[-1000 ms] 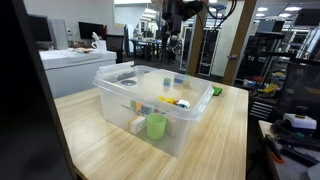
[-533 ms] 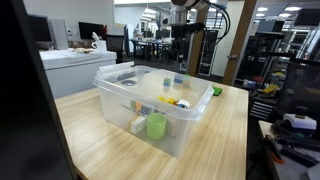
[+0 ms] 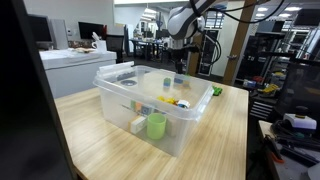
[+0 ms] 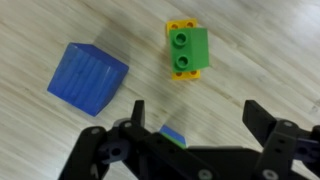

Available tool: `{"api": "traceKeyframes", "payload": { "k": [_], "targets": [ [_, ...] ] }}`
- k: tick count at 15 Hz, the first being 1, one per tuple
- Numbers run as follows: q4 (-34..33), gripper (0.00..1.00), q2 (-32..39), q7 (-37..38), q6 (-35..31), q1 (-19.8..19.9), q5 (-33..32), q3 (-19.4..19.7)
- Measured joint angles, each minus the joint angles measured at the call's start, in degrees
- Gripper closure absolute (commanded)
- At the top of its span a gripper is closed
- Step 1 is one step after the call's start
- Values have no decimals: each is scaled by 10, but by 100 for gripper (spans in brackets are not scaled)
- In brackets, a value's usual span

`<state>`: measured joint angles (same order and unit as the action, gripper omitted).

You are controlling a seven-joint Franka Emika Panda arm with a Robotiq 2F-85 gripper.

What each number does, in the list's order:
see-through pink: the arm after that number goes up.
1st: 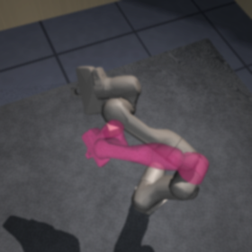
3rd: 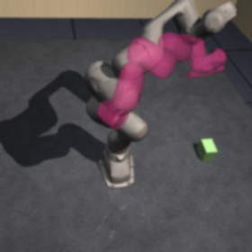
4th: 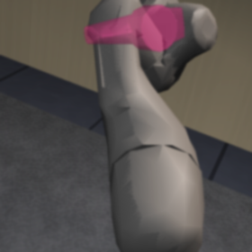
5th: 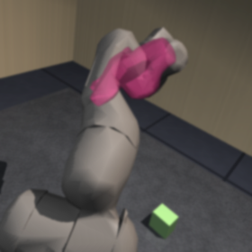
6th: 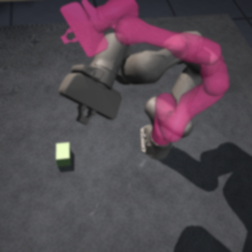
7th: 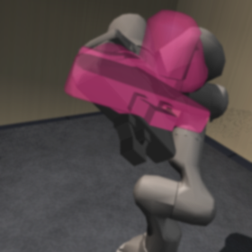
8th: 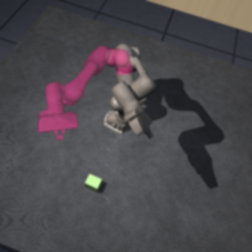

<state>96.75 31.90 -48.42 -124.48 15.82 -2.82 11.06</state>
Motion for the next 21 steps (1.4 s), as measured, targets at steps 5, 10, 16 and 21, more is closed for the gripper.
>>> {"api": "traceKeyframes", "payload": {
  "k": [5,10,16,21],
  "targets": [
    [-12,0,46,29,-49,0,-4,-8],
    [-32,0,68,48,-60,0,-11,-13],
    [-60,0,91,87,-64,-1,-24,-15],
    [-79,44,99,107,-63,-3,-24,-29]
  ]
}}
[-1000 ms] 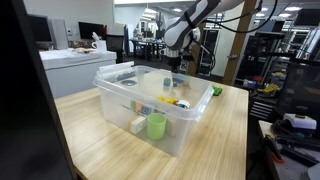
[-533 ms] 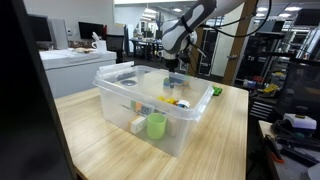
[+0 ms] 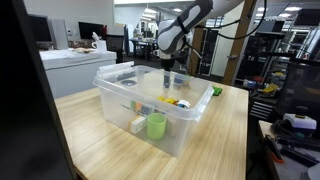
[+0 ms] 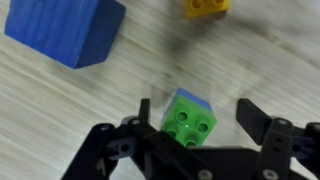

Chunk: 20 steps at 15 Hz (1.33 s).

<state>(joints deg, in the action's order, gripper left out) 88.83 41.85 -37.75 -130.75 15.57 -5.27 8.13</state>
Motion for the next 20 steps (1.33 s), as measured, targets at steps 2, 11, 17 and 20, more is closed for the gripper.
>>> {"api": "traceKeyframes", "payload": {
  "k": [2,11,17,20],
  "targets": [
    [-1,57,0,4,0,-1,0,0],
    [-3,86,-10,64,2,1,-37,7],
    [1,86,-133,27,1,5,19,-72],
    [53,86,-235,-56,25,-2,111,-129]
  ]
}}
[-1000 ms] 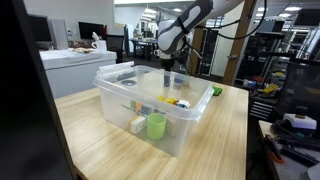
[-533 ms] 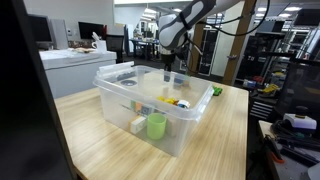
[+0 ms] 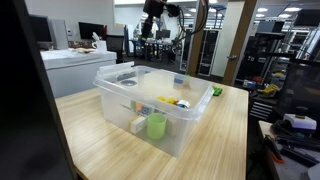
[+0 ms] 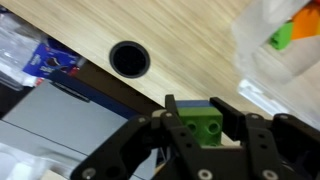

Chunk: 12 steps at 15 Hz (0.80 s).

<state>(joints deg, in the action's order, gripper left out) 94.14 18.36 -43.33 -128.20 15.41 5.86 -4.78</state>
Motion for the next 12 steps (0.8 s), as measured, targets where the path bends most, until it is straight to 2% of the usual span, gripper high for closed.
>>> {"api": "traceKeyframes", "payload": {
  "k": [2,5,6,7,9,12],
  "targets": [
    [45,86,-48,-40,29,-8,42,-13],
    [130,86,-113,-129,102,-30,103,-9],
    [146,36,-124,-150,125,-36,108,-6],
    [159,34,-134,-171,150,-44,109,0],
    [181,23,-149,-222,204,-59,109,14],
    [192,1,-156,-285,246,-75,104,31]
  ]
}}
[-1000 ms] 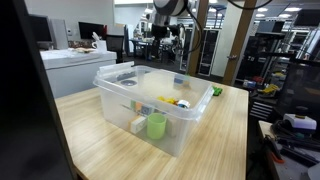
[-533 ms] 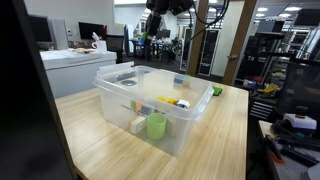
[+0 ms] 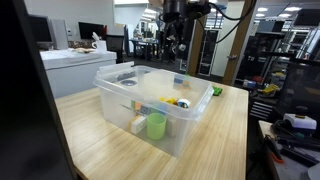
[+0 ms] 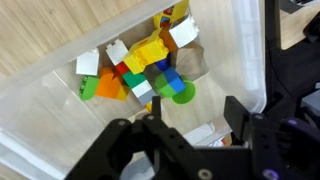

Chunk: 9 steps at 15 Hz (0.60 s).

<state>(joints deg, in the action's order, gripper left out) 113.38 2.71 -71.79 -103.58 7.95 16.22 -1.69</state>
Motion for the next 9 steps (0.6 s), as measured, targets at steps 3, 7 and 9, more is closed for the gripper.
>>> {"api": "traceKeyframes", "payload": {
  "k": [3,7,9],
  "targets": [
    [-6,0,4,-10,0,-6,0,16],
    [-54,0,40,0,-44,2,-1,60],
    [-85,0,75,12,-81,17,-9,84]
  ]
}}
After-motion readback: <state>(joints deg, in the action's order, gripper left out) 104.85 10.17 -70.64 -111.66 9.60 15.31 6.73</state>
